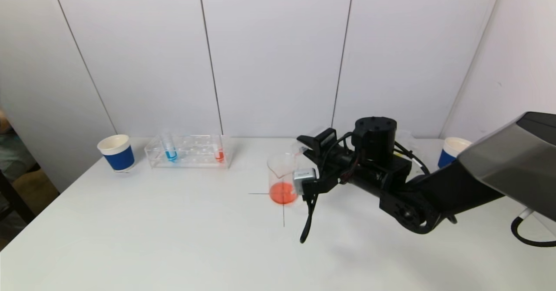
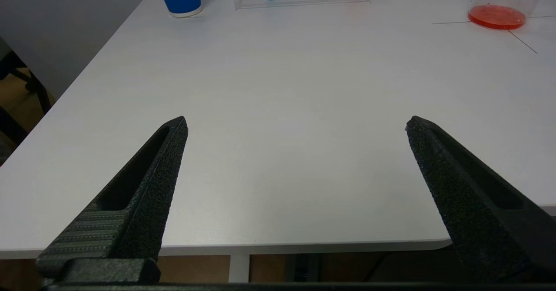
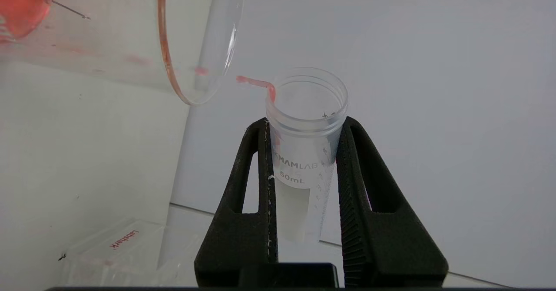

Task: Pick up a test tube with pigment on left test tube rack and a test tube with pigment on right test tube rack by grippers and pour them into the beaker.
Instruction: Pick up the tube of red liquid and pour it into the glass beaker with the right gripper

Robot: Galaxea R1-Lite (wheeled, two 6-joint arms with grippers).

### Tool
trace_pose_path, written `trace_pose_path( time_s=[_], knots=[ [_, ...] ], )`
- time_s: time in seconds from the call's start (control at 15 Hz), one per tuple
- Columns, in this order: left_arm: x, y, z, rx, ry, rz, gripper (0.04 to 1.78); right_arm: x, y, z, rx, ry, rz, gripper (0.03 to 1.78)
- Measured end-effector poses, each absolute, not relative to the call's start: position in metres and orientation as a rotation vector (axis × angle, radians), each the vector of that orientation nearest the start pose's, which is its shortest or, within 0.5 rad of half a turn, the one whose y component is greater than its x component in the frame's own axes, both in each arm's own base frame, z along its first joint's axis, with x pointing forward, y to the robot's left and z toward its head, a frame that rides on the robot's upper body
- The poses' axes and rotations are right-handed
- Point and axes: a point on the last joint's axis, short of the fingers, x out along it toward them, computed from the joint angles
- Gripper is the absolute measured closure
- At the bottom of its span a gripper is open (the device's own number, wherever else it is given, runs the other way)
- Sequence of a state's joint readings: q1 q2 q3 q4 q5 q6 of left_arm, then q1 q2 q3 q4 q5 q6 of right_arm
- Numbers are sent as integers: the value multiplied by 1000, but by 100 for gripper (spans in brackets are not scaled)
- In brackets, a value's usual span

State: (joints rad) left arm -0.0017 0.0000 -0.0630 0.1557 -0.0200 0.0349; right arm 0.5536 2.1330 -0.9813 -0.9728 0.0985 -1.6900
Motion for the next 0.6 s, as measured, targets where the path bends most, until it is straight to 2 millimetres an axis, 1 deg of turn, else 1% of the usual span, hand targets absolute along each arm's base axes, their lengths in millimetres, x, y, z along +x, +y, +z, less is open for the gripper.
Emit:
trace_pose_path(
  time_s=[0.6],
  knots=[
    [-28,0,77,34,92,-24,6,334,220,108,-1711,-386,650,135]
  ],
)
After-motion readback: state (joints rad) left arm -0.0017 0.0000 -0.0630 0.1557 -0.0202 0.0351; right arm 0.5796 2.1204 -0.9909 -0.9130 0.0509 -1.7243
